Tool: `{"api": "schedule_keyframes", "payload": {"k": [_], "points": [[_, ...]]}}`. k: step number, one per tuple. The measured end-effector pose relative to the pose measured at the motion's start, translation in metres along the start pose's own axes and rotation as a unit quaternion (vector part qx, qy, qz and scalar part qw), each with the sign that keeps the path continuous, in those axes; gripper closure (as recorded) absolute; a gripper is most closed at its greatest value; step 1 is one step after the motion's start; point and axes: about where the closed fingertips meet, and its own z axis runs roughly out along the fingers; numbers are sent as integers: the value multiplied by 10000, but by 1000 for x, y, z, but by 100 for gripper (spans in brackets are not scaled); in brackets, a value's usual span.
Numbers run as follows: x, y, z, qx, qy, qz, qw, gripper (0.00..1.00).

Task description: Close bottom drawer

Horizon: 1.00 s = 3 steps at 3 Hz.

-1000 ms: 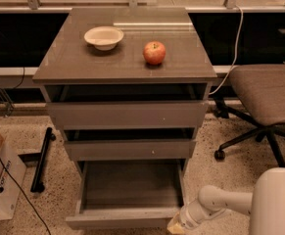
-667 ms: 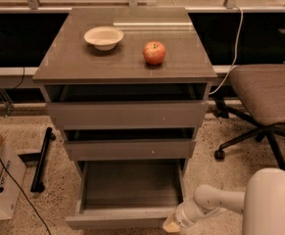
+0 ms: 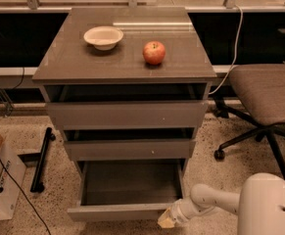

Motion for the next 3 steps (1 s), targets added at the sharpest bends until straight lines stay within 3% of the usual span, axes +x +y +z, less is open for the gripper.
{"api": "schedule_keyframes", "payload": {"k": [1,2,3], "points": [[-19,-25,2,320,-4,-332,9989,100],[-28,-35,6,422,-15,-477,9980,100],[-50,-62,2,619,-46,-731,9954,100]]}}
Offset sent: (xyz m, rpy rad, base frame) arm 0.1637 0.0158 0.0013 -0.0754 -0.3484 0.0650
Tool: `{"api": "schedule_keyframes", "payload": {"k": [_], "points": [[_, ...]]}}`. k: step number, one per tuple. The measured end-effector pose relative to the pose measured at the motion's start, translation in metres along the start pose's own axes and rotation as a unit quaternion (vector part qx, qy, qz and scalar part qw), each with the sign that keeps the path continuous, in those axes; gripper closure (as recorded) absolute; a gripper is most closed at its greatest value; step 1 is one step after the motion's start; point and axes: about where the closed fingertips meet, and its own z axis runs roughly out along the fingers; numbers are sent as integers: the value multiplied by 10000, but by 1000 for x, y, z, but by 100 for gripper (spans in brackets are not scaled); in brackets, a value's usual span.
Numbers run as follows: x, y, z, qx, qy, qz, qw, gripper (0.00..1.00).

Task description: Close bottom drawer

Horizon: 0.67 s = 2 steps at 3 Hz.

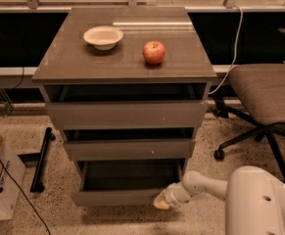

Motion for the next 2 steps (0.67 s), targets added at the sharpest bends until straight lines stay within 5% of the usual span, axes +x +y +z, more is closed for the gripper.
{"api": "schedule_keyframes", "payload": {"k": [1,2], "points": [[-32,-45,-2,323,-40,-431,9985,100],[-32,-45,-2,323,-41,-432,9985,100]]}}
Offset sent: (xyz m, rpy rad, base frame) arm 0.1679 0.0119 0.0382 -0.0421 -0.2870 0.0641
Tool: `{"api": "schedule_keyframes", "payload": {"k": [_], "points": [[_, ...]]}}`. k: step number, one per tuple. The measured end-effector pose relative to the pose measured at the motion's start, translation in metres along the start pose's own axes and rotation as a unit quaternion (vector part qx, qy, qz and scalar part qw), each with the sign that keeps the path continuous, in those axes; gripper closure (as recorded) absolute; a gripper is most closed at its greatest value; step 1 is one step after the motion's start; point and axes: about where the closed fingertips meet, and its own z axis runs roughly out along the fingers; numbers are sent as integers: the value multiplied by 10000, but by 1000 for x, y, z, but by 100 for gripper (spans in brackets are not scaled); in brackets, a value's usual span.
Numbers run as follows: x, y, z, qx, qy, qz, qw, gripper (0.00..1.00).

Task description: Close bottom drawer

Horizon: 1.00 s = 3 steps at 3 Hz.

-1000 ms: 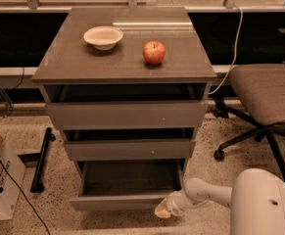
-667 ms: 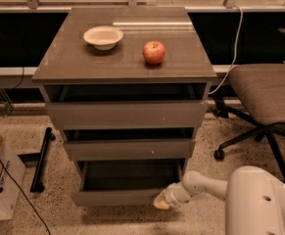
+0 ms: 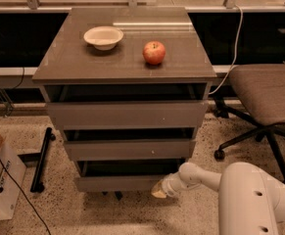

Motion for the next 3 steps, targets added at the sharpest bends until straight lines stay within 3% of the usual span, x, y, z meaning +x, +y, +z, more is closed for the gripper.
{"api": "schedule_keyframes", "payload": {"k": [1,3], "points": [[-1,-2,7,99,-107,-18,9999,100],[-4,-58,31,865,-315,-337,9952,100]]}}
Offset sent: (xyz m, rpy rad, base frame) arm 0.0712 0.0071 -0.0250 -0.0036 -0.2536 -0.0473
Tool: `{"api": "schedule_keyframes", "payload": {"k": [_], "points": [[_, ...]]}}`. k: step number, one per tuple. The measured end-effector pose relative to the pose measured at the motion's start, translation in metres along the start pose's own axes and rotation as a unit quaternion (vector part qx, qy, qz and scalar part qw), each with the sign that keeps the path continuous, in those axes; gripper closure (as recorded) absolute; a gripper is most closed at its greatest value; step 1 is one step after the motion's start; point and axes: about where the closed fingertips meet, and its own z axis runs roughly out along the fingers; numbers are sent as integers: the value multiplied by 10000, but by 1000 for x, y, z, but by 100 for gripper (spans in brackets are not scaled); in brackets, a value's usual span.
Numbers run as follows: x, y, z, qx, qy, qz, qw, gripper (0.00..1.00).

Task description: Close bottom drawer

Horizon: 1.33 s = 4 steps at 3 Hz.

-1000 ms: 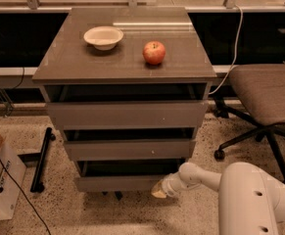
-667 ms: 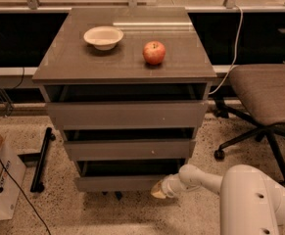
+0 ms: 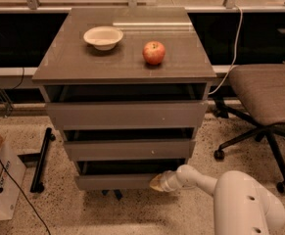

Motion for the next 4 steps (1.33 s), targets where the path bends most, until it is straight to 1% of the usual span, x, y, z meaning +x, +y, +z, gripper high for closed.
{"api": "schedule_keyframes", "payload": {"k": [1,4], "points": [[1,-3,1,52,-18,4,10000,82],[0,3,7,-2,-26,6,10000,12]]}}
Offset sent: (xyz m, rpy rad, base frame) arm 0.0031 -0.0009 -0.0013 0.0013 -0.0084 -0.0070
